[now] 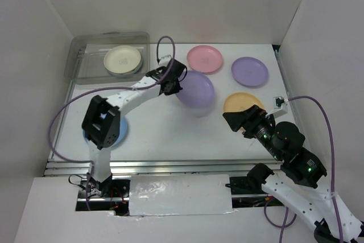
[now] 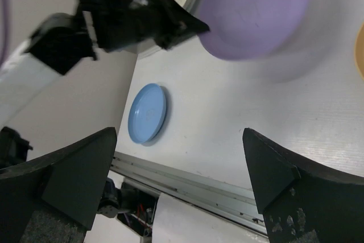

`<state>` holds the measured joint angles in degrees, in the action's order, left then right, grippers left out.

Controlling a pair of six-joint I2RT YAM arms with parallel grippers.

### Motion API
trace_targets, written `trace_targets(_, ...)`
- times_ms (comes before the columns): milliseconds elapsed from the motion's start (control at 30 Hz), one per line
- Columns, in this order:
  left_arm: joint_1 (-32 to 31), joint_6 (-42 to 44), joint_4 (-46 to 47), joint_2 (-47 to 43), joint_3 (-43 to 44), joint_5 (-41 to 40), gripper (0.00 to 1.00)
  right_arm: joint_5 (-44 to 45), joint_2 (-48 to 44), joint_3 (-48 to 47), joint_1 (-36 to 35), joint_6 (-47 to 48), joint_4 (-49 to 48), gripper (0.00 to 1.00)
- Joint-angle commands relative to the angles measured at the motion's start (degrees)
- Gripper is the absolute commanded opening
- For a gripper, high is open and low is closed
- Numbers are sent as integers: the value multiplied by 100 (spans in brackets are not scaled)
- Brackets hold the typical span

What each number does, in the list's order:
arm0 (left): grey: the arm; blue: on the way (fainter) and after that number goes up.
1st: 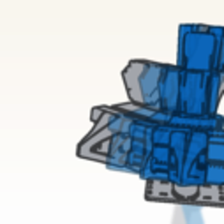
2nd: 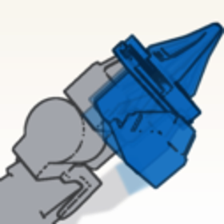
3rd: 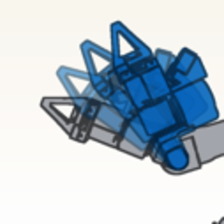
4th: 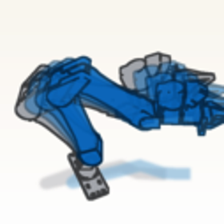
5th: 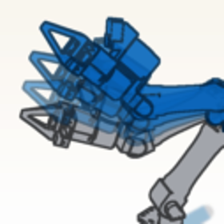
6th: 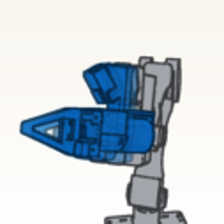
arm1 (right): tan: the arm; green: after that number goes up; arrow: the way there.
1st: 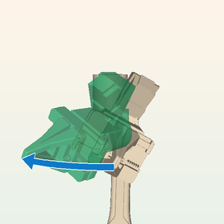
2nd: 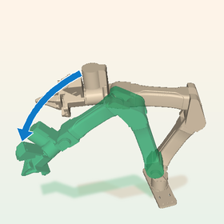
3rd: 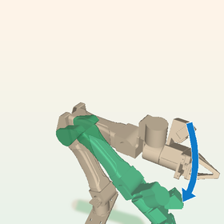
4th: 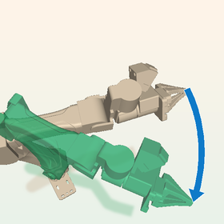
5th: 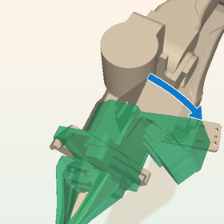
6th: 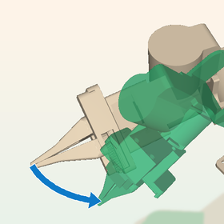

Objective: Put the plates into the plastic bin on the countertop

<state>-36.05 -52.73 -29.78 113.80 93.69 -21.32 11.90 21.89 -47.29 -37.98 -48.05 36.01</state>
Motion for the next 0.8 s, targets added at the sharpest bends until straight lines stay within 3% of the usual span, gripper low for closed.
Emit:
trace_targets(0, 159, 569, 454, -1087, 438, -383, 0, -65, 17, -70, 45, 86, -111, 100)
trace_targets(100, 860, 870, 807, -1193, 825, -30, 0, -153, 52, -26, 62, 94, -226, 100)
trace_targets(233, 1843, 712, -78, -492, 2194, -75, 0, -320, 122, 9, 54, 208, -348, 100)
trace_targets(400, 2953, 817, -327, 757, 3479, 1084, 0, -601, 184, 149, 71, 349, -498, 100)
trace_targets(600, 4122, 667, 24, 1346, 3385, 1754, 0, -663, 290, 185, 80, 411, -525, 100)
trace_targets(767, 4352, 773, 322, 1374, 2754, 1833, 0, -636, 307, 211, 89, 455, -577, 100)
